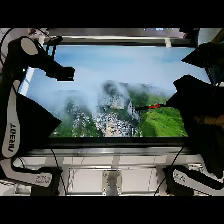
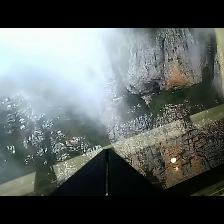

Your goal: Fold the clothes and pants, and hang the long-sleeved shirts on hangers.

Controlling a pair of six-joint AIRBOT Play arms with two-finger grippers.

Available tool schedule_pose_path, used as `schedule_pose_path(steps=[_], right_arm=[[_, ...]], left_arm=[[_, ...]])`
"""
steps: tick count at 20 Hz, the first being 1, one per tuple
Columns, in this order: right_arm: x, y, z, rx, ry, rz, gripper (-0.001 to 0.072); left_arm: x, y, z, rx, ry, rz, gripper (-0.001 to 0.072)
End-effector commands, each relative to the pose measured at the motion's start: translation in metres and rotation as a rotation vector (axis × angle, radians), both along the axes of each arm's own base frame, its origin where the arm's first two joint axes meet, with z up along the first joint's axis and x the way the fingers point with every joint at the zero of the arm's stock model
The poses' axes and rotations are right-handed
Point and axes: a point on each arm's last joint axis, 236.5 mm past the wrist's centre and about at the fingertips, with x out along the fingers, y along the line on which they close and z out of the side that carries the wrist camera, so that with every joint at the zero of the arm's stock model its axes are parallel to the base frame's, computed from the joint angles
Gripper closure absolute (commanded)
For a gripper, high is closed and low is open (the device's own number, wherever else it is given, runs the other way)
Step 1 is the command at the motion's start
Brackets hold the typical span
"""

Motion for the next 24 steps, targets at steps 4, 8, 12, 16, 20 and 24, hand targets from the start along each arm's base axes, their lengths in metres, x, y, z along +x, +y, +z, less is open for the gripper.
schedule_pose_path(steps=[4, 8, 12, 16, 20, 24], right_arm=[[0.0, 0.0, 0.0, 0.001, 0.0, 0.001, 0.0694], [0.0, 0.0, 0.0, 0.001, 0.0, 0.0, 0.0695], [0.0, 0.0, 0.0, 0.0, 0.0, 0.0, 0.0694], [0.0, 0.0, 0.0, 0.001, -0.001, 0.0, 0.0694], [0.005, 0.0, -0.005, 0.003, 0.014, 0.0, 0.0695], [0.013, 0.001, -0.018, 0.012, 0.05, 0.006, 0.0694]], left_arm=[[0.0, 0.0, 0.0, 0.0, 0.001, 0.0, 0.0662], [0.0, 0.0, 0.0, 0.0, 0.001, 0.0, 0.0662], [0.0, 0.0, 0.0, 0.0, 0.001, 0.0, 0.0663], [0.01, 0.0, 0.0, -0.002, -0.033, 0.012, 0.0662], [0.022, 0.105, -0.035, 0.41, 0.001, 0.118, 0.0583], [-0.009, 0.215, -0.067, 0.593, 0.224, 0.361, 0.0005]])
